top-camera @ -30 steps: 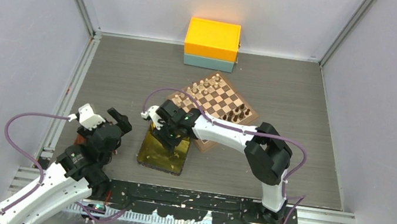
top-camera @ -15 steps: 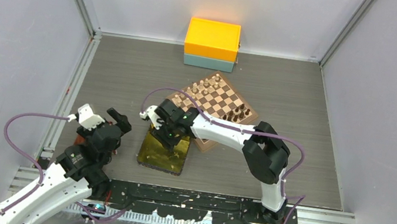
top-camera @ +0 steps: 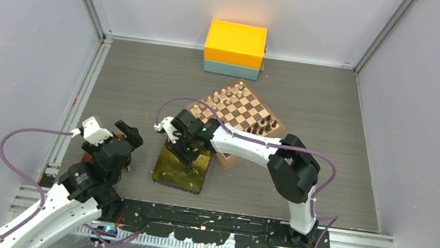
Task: Set up the chess pieces on the board
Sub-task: Pick up the chess piece from the storage box, then place the chess piece on the chessboard.
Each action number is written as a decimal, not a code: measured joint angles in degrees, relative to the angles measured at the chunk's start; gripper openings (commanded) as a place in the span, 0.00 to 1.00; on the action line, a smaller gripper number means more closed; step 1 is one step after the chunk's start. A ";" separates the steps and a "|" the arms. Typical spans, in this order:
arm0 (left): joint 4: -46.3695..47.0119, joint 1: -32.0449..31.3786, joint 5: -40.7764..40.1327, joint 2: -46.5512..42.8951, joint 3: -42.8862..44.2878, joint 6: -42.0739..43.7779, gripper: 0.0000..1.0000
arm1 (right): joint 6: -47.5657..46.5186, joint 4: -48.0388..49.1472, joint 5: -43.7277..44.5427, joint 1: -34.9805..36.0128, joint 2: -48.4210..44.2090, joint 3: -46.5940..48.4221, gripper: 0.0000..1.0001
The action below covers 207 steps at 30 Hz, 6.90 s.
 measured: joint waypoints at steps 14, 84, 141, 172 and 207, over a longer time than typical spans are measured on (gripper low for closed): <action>-0.83 0.00 -0.37 -0.50 0.00 -0.07 1.00 | -0.22 -0.04 -0.02 0.00 0.79 0.52 0.33; 0.83 0.00 0.13 2.91 0.00 0.00 1.00 | 4.28 -3.58 17.11 1.25 -18.36 -2.78 0.01; 2.80 0.00 1.57 4.48 -0.44 -0.07 1.00 | 5.90 1.84 8.90 -20.04 -21.59 -20.96 0.01; 2.82 0.00 1.57 4.52 -0.83 -0.09 1.00 | 6.58 3.45 6.84 -20.68 -19.65 -21.51 0.15; 2.93 0.00 1.62 5.18 -0.83 -0.04 1.00 | 7.04 1.99 6.97 -20.65 -19.71 -19.32 0.31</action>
